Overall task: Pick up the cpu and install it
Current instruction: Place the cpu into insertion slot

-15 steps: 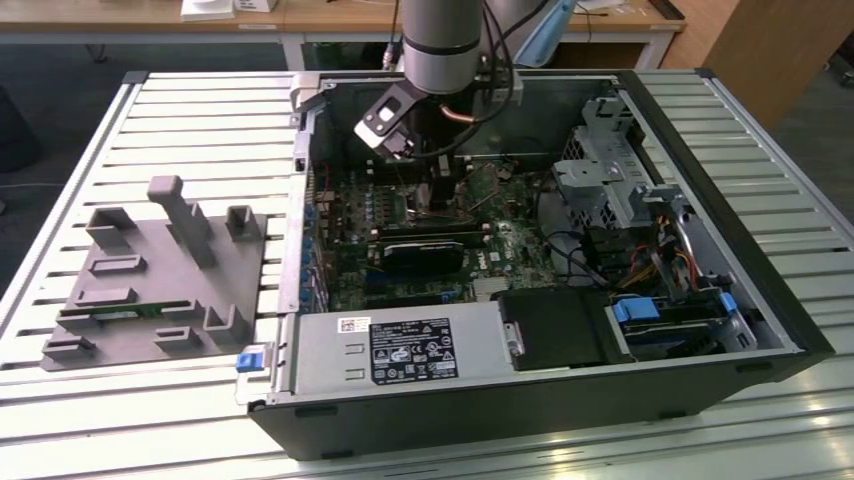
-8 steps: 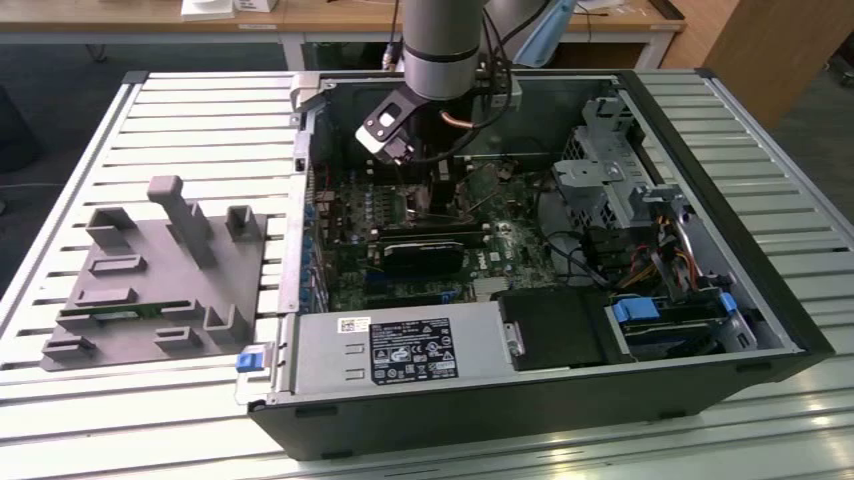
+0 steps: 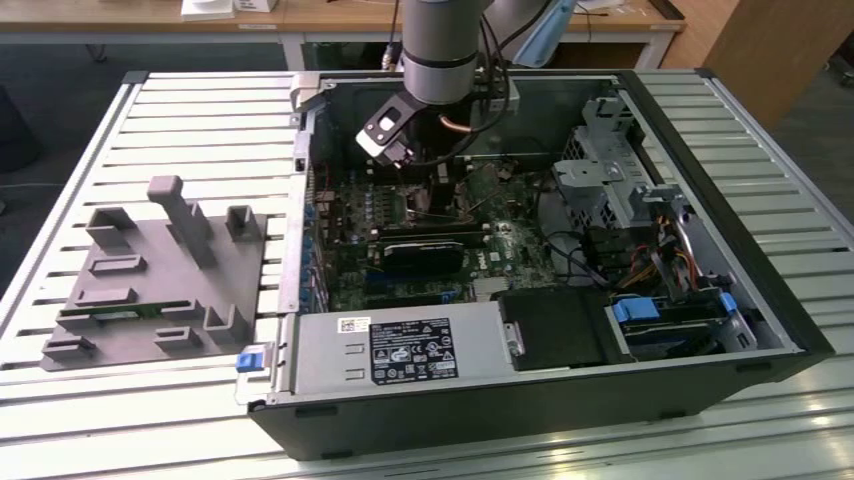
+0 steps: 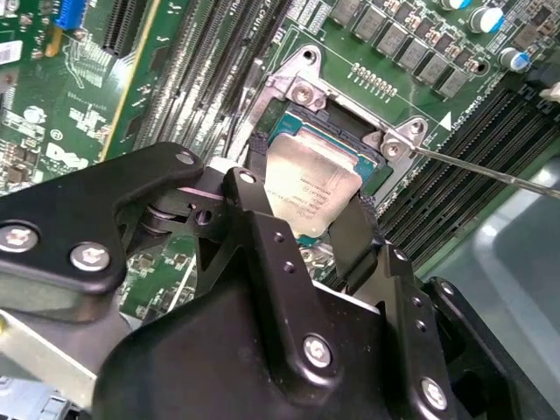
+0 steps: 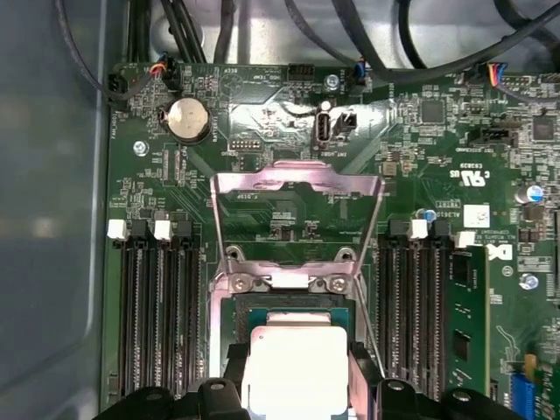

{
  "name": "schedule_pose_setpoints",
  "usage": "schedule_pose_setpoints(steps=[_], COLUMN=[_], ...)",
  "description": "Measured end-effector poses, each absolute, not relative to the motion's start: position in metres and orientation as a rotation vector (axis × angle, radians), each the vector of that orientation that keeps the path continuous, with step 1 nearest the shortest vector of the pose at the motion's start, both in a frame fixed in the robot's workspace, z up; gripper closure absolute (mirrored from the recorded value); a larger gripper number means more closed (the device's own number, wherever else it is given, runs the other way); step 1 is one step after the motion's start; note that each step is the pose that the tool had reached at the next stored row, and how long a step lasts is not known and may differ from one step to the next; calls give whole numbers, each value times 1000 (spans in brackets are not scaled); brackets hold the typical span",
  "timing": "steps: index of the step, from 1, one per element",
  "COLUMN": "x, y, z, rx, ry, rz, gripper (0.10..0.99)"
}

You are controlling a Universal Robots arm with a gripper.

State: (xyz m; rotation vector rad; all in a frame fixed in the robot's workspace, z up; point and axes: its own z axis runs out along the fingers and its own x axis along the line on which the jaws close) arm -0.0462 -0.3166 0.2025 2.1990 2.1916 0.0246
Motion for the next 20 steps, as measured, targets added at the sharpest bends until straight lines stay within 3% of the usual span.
schedule_pose_setpoints(steps=[20], x=[-46], y=[-312], z=[195], rx=[2199], ry=[2192], rz=[25], gripper=[553])
